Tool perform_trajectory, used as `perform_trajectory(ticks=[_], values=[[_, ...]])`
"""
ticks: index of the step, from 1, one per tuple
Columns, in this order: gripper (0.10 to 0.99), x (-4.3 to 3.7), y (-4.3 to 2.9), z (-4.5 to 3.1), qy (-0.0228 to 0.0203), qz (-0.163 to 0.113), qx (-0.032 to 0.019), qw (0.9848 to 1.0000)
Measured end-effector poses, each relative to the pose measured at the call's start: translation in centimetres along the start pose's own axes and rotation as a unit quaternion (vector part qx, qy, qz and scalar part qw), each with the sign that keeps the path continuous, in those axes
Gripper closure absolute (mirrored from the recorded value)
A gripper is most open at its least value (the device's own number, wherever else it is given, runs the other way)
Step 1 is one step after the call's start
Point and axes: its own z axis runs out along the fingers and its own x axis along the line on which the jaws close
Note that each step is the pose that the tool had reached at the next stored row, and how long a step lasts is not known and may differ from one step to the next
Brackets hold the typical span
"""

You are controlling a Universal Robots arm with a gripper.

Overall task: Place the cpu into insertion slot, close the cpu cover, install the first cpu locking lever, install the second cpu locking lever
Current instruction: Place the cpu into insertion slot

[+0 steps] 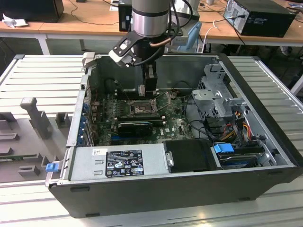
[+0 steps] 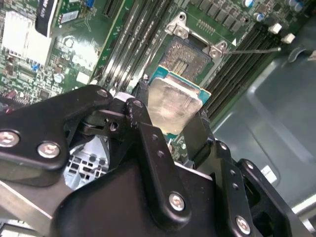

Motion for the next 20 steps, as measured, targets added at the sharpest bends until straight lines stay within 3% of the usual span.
perform_trajectory(ticks=[3,5,20], values=[[0.557,-0.03,-0.03,0.76,-0.0001,0.000,-0.0008,1.0000],[0.557,-0.04,-0.04,0.97,0.0000,0.000,-0.0026,1.0000],[0.557,-0.09,-0.09,2.14,0.0007,-0.008,-0.0024,1.0000]])
